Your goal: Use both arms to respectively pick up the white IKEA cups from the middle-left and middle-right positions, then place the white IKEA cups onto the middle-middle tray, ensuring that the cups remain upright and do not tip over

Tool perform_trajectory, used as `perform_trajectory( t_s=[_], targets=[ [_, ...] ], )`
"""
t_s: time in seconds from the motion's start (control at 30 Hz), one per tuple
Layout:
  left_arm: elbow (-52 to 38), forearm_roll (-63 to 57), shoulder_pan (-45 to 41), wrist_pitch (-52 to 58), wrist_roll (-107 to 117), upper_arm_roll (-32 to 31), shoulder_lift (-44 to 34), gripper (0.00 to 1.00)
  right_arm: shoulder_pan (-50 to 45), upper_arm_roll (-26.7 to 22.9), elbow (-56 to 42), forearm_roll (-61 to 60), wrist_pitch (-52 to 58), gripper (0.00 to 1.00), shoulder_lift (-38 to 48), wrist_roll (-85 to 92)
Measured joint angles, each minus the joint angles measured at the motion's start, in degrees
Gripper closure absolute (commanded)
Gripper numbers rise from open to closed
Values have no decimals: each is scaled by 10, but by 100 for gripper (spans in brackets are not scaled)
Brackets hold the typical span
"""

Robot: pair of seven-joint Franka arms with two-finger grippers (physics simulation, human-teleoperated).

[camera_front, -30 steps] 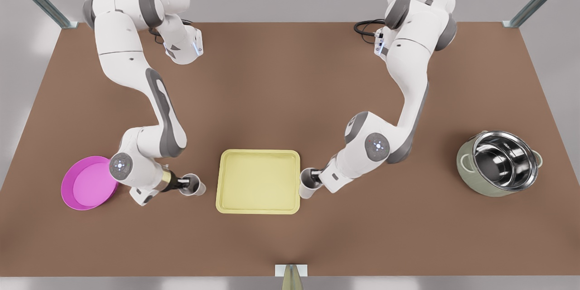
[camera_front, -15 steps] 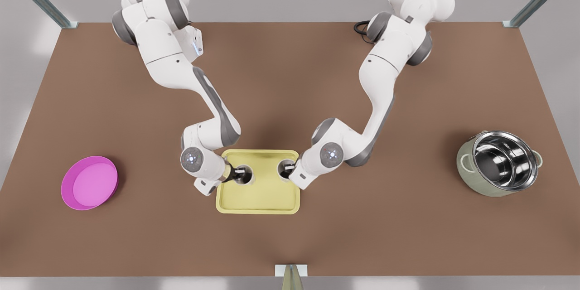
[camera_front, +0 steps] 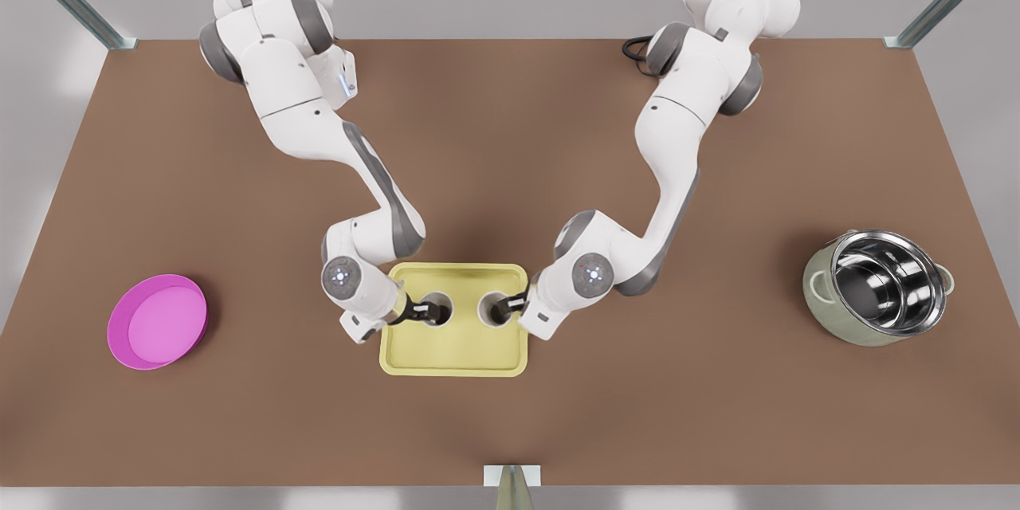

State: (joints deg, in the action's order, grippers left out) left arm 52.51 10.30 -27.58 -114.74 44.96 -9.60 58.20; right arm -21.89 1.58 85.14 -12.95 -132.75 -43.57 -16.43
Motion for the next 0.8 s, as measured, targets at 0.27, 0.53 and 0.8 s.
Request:
perform_trajectory(
  t_s=[0.27, 0.53, 0.8],
  targets=[
    [4, -83, 134, 241, -8, -3, -227, 0, 19, -2, 47, 6, 74, 0, 144, -5],
    [271, -110, 187, 371, -116, 58, -459, 0, 125, -12, -116, 151, 379, 0, 296, 19],
    [275, -105, 187, 427, -190, 50, -461, 0, 125, -17, -11, 193, 471, 0, 395, 57]
  ],
)
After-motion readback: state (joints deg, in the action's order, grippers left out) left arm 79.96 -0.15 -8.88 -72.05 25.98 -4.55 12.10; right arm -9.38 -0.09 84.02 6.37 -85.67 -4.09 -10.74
